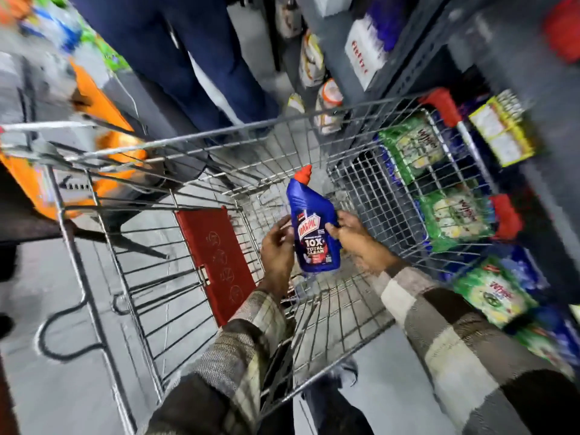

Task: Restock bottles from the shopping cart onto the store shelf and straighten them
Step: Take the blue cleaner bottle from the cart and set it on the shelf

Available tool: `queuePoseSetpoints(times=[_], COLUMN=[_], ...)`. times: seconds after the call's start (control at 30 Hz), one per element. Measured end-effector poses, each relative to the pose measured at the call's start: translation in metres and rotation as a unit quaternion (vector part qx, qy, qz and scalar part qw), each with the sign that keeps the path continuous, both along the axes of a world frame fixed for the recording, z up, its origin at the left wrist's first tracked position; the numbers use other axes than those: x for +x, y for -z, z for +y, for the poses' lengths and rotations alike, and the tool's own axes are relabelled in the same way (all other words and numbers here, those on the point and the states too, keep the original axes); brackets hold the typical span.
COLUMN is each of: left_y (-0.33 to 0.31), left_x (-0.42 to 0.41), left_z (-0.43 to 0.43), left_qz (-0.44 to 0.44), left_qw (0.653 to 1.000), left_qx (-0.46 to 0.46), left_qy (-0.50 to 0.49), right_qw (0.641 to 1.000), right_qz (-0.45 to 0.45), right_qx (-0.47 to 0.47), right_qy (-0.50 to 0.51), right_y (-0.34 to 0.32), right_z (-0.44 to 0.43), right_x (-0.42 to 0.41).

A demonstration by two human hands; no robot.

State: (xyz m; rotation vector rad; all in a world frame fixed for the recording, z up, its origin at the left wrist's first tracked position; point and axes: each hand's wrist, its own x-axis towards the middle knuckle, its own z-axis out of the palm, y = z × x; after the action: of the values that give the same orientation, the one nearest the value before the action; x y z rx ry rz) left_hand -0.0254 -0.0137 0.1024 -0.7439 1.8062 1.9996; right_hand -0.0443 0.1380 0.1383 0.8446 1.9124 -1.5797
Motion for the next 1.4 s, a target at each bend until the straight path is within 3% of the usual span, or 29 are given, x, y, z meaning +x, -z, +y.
queuePoseSetpoints(times=[0.3,0.6,1.0,1.2,1.4], left_y=[-0.166,-0.288,-0.302,-0.287,-0.268], left_x=[-0.007,0.054,0.147,0.206,0.27], left_z=[0.061,0.103,0.179,0.242,0.325], left_qz=[0.116,0.248,0.246,0.312,0.322], left_qw=[0.991,0.96,0.948,0.892,0.858], left_qx=[0.043,0.1,0.092,0.065,0.082], left_qy=[0.043,0.078,0.182,0.32,0.392], right_qw=[0.967,0.91,0.873,0.854,0.791], right_qz=[0.17,0.324,0.354,0.326,0.32], right_qx=[-0.067,-0.08,-0.012,0.099,0.175], right_qy=[0.176,0.248,0.334,0.394,0.491], right_y=[-0.152,-0.265,-0.288,-0.276,-0.261], right_z=[0.046,0.082,0.139,0.19,0.247], right_x=[0.029,0.113,0.241,0.325,0.405])
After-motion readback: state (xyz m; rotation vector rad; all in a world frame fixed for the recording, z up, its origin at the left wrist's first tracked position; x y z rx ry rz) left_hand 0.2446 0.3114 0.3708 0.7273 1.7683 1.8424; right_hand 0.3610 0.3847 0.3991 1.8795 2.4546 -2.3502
